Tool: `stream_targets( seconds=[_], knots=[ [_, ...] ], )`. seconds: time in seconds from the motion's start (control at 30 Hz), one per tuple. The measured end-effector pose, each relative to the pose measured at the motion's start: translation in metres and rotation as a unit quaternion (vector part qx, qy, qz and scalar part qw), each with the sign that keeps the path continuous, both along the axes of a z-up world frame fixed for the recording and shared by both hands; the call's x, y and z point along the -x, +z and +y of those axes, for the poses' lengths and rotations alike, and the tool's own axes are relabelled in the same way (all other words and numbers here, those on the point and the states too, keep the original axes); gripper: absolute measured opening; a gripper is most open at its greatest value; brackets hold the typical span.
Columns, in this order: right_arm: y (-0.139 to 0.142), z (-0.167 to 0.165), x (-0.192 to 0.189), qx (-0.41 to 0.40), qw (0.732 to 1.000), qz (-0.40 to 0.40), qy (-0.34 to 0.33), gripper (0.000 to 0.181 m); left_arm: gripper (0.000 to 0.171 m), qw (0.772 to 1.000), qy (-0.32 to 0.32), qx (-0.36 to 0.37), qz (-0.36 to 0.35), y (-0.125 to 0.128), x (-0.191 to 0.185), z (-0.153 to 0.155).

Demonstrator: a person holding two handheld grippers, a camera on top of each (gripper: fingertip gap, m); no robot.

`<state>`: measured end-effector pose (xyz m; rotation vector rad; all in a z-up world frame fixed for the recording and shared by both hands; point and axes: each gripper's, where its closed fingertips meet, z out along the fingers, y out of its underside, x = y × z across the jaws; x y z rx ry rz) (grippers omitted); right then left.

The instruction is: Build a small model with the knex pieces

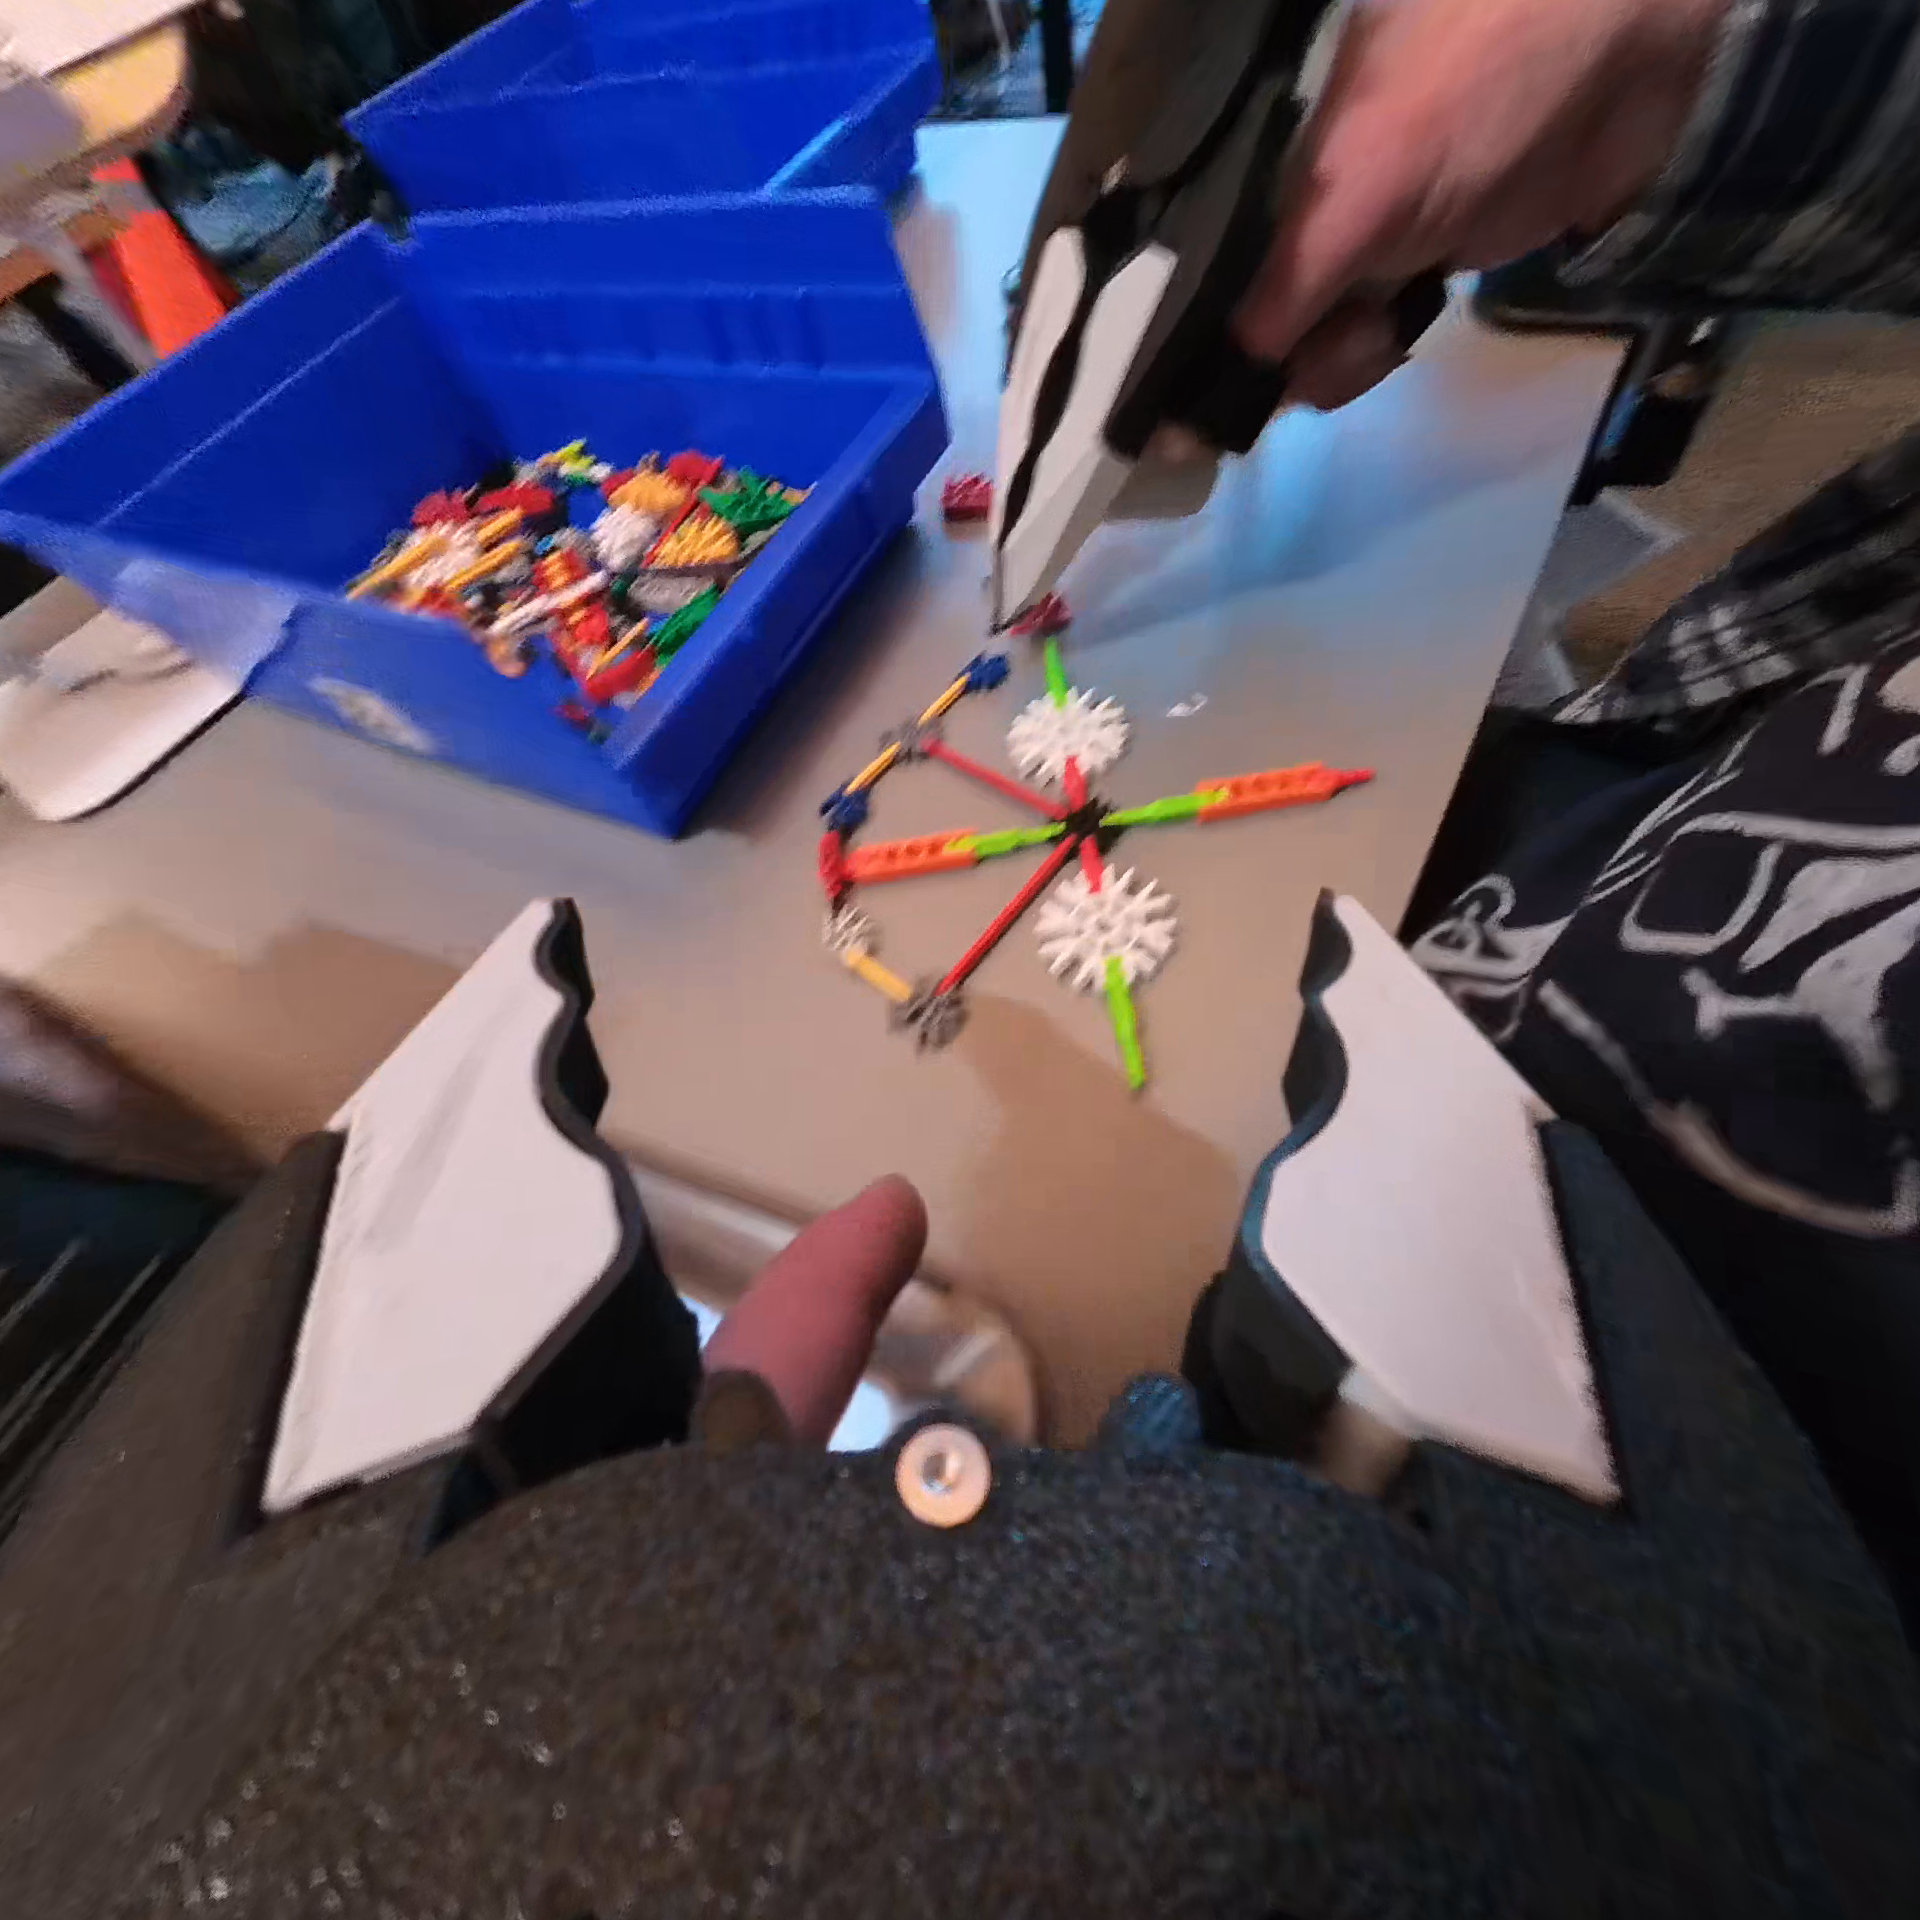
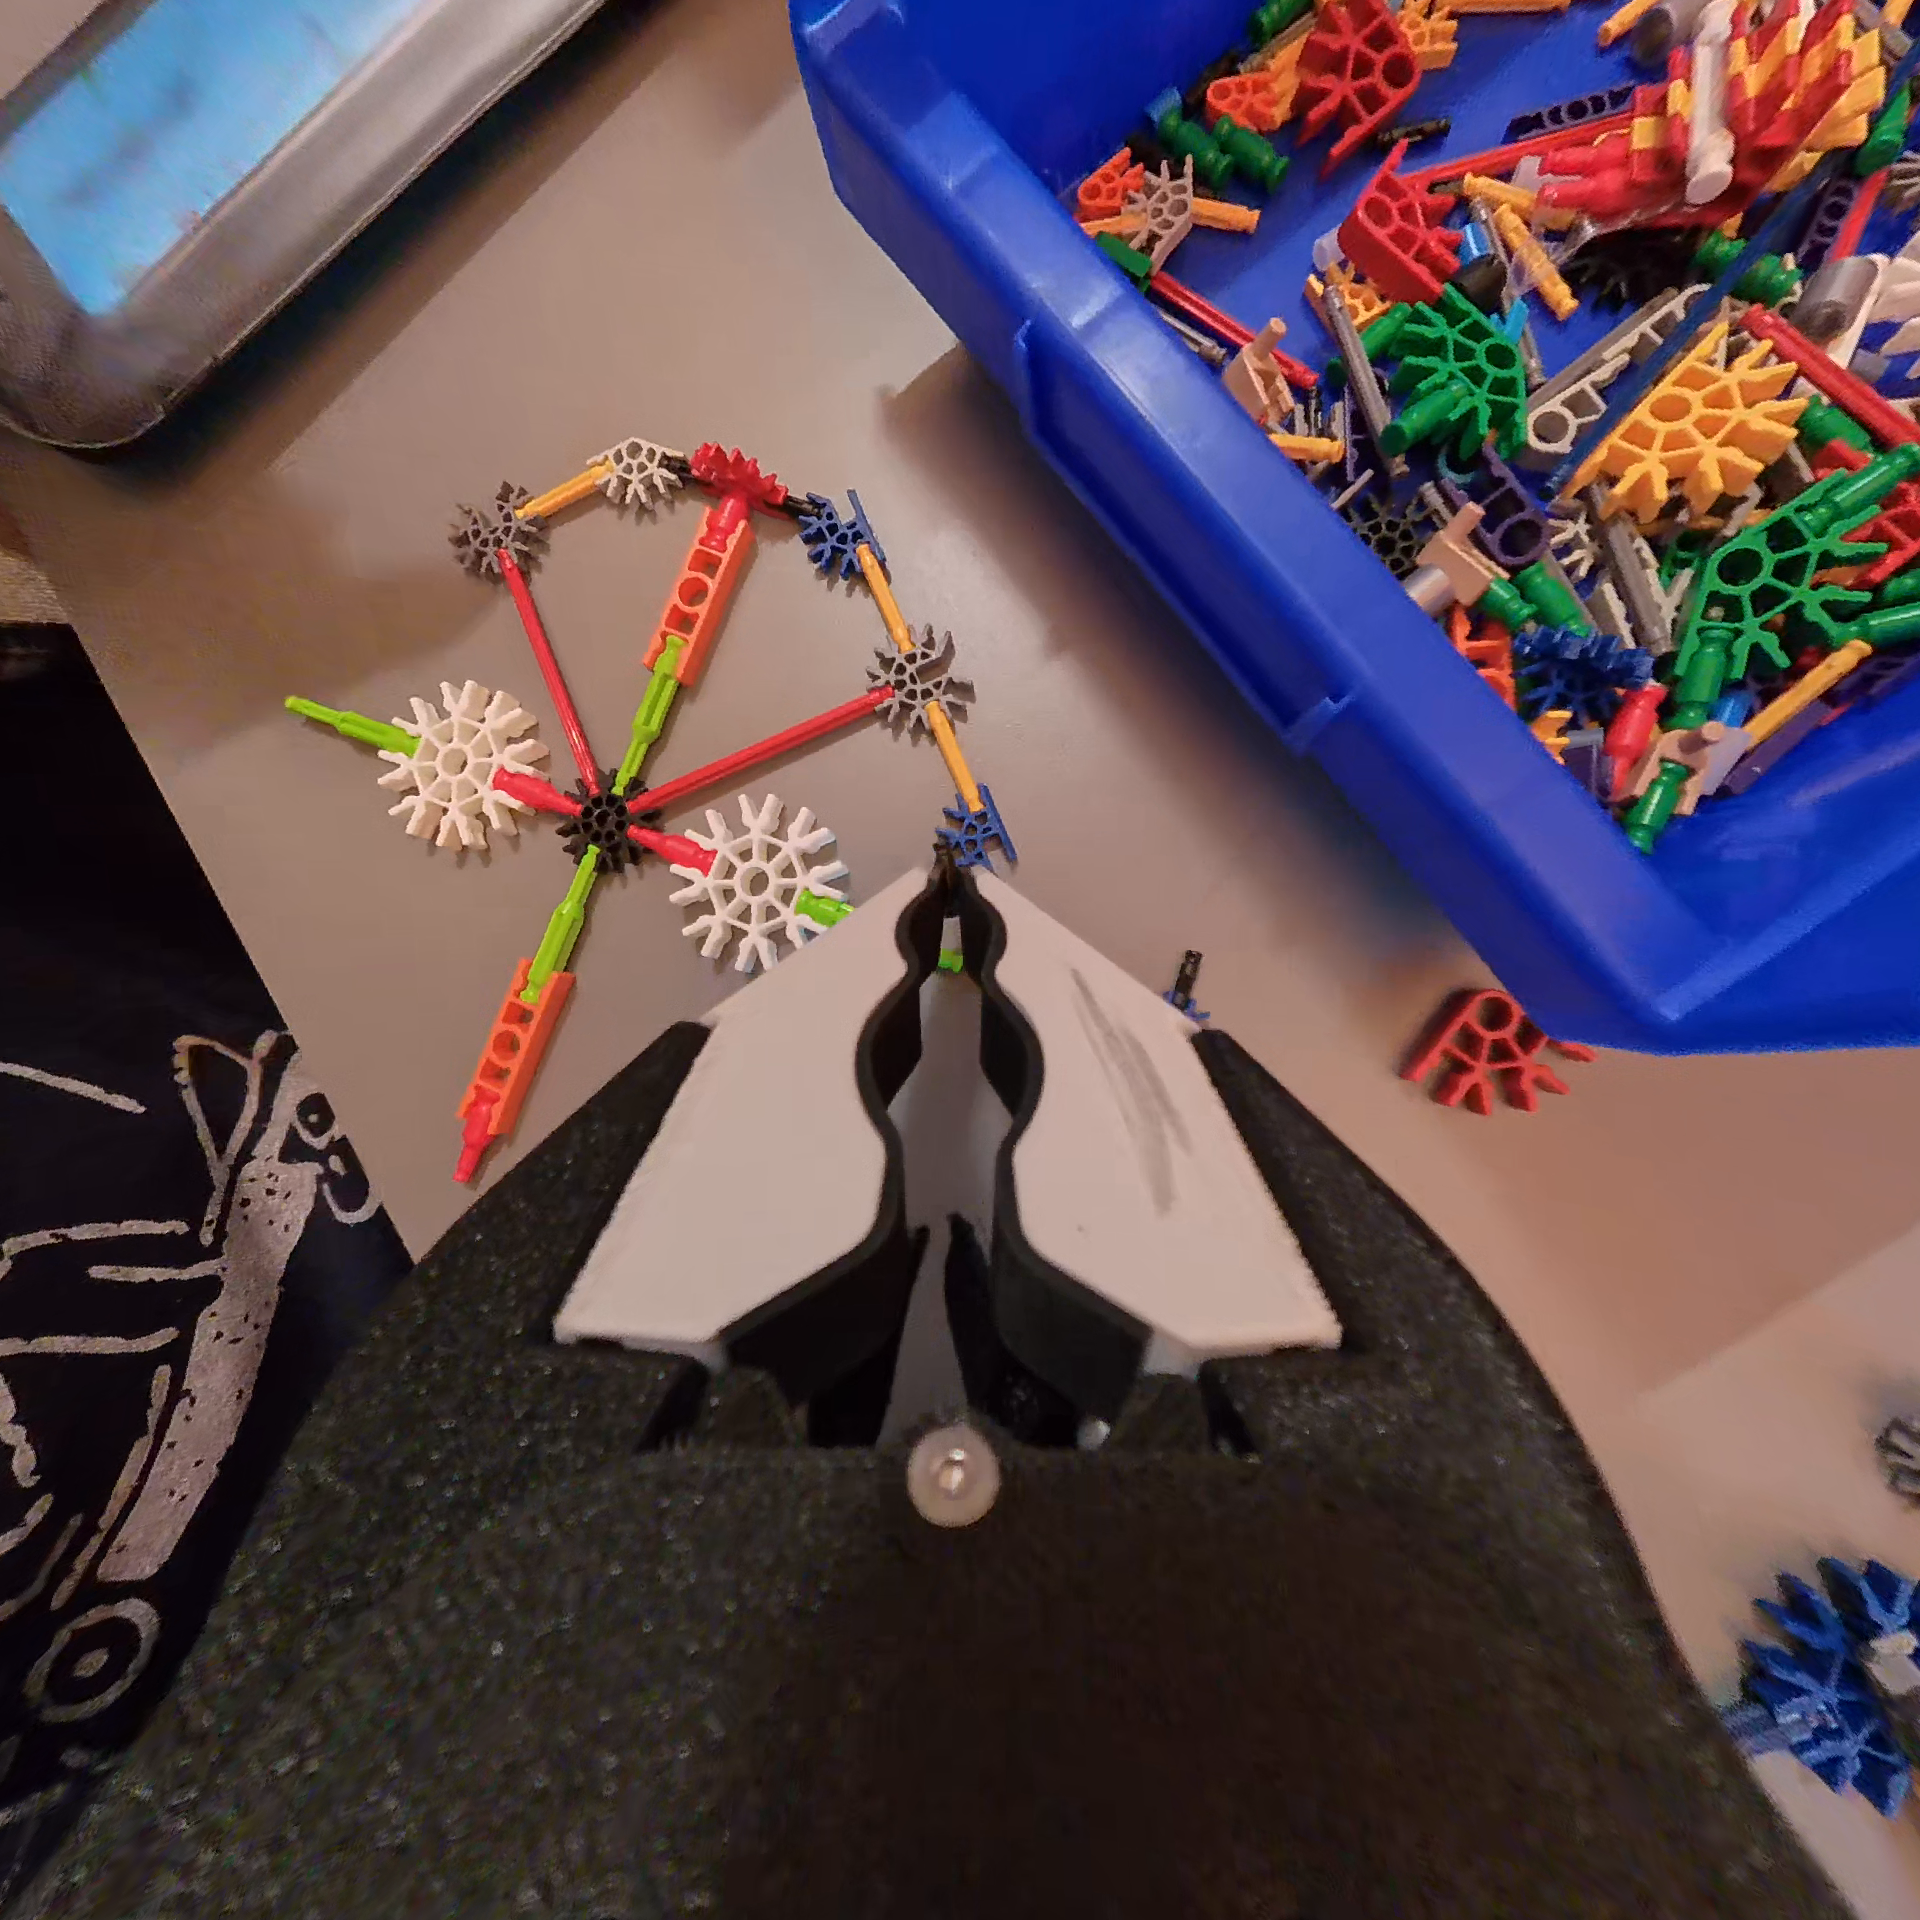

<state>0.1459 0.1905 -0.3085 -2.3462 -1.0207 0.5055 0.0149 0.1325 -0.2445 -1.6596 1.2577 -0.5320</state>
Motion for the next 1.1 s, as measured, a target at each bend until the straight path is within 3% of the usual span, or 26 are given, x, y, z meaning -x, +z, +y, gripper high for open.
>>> stream_targets(
  seconds=[0.13, 0.2, 0.37, 0.8, 1.1],
  knots=[
    [-0.001, 0.0, -0.001, 0.01, 1.0, -0.007, -0.008, 0.001, 0.121, 0.999, -0.043, -0.005, -0.024, 0.008, -0.053, -0.02],
    [-0.004, 0.0, -0.002, 0.017, 1.0, -0.007, -0.017, 0.001, 0.12, 0.998, -0.068, -0.013, -0.011, 0.003, -0.075, -0.029],
    [-0.009, 0.001, -0.003, 0.026, 0.998, 0.007, -0.051, 0.001, 0.121, 0.997, -0.062, -0.044, 0.032, -0.021, -0.103, -0.022],
    [-0.011, 0.002, -0.001, 0.02, 0.994, 0.034, -0.106, 0.001, 0.12, 0.994, -0.08, -0.017, 0.074, -0.055, -0.118, -0.024],
    [-0.016, 0.003, -0.001, 0.024, 0.992, 0.029, -0.122, 0.0, 0.12, 0.991, -0.097, -0.017, 0.093, -0.064, -0.122, -0.032]
  ],
)
